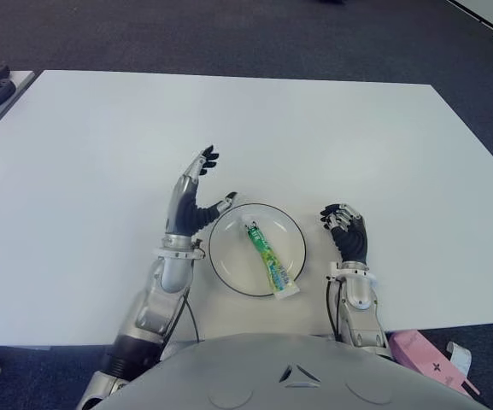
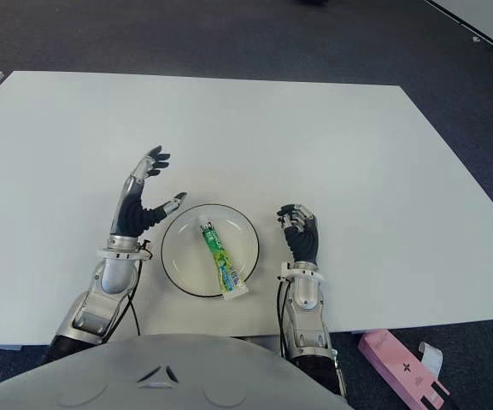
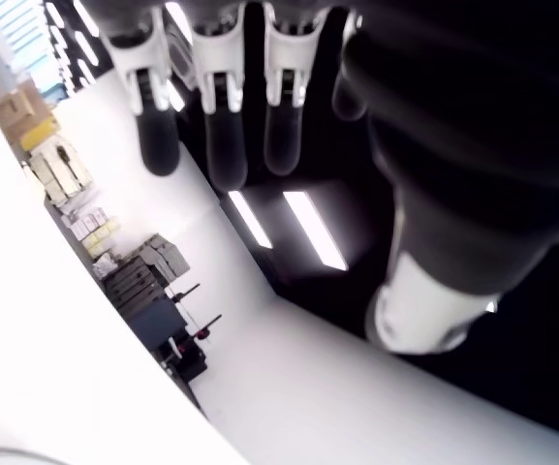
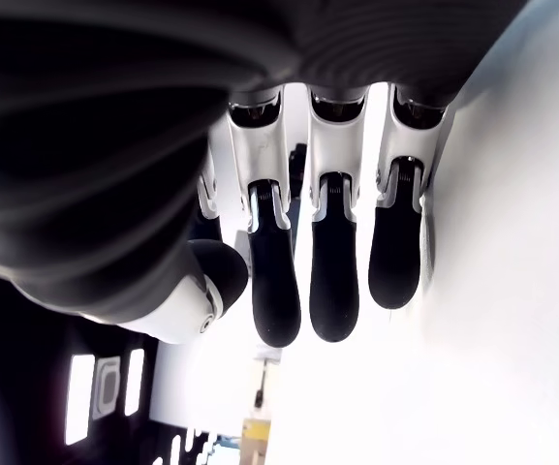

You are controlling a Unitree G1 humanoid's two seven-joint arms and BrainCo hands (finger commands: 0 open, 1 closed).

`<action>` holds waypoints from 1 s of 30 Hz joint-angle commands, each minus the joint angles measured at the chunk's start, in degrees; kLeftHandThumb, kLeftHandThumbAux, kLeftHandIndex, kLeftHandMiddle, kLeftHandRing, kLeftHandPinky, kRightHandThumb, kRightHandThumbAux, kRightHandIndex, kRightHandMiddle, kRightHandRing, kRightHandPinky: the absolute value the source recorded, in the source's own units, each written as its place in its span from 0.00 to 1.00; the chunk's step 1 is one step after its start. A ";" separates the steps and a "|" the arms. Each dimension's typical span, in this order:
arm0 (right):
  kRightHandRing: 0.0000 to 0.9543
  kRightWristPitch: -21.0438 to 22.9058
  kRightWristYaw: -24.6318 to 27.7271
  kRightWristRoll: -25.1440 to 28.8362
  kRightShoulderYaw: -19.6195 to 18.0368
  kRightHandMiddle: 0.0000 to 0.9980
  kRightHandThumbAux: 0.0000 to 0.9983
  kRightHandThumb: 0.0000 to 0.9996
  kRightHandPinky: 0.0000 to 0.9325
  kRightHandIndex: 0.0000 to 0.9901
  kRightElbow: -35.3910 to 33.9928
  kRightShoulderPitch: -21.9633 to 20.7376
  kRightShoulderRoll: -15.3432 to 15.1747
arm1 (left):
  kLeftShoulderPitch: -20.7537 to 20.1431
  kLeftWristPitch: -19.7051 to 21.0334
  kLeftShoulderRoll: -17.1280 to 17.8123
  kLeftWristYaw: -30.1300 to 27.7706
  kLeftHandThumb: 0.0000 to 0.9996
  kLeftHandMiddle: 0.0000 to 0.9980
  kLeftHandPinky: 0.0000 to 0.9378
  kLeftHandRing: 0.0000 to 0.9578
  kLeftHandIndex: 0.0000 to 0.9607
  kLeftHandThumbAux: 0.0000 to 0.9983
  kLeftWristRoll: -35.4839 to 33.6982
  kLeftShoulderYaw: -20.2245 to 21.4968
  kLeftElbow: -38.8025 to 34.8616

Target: Put the toothpaste on the table into the plate.

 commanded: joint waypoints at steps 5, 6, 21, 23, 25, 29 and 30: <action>0.52 1.02 0.20 -0.02 -0.26 0.51 0.73 0.71 0.54 0.43 1.47 -0.45 -0.17 | 0.74 0.23 -2.30 -3.14 0.14 0.31 0.33 0.30 0.32 0.96 -12.39 6.09 1.78; 0.52 0.94 0.20 -0.01 -0.27 0.51 0.73 0.71 0.54 0.43 1.58 -0.54 -0.20 | 0.89 0.29 -2.41 -3.32 0.11 0.32 0.35 0.30 0.33 0.97 -13.00 6.59 2.14; 0.53 -0.53 0.51 0.71 -0.26 0.51 0.73 0.71 0.54 0.43 2.41 -1.27 -0.31 | 0.42 2.62 -6.75 -2.86 0.00 0.41 0.43 0.40 0.41 1.00 -16.68 11.64 8.63; 0.53 -0.57 0.57 0.76 -0.27 0.51 0.73 0.71 0.54 0.43 2.42 -1.34 -0.34 | -1.14 0.23 -6.12 -3.71 0.01 0.43 0.45 0.41 0.43 1.00 -18.55 13.24 14.66; 0.52 -0.65 0.58 0.75 -0.25 0.51 0.73 0.71 0.54 0.43 2.40 -1.34 -0.33 | -2.98 -2.64 -5.47 -4.46 0.02 0.44 0.47 0.43 0.45 1.00 -19.94 14.56 20.90; 0.52 -0.70 0.56 0.70 -0.32 0.51 0.73 0.71 0.54 0.43 2.42 -1.52 -0.50 | -4.85 -6.26 -5.17 -5.55 0.03 0.47 0.50 0.46 0.49 1.00 -21.19 15.38 27.35; 0.52 -0.88 0.59 0.72 -0.34 0.51 0.73 0.71 0.54 0.43 2.46 -1.55 -0.53 | -5.20 -7.00 -5.15 -5.90 0.03 0.47 0.50 0.47 0.50 1.00 -21.40 15.43 28.62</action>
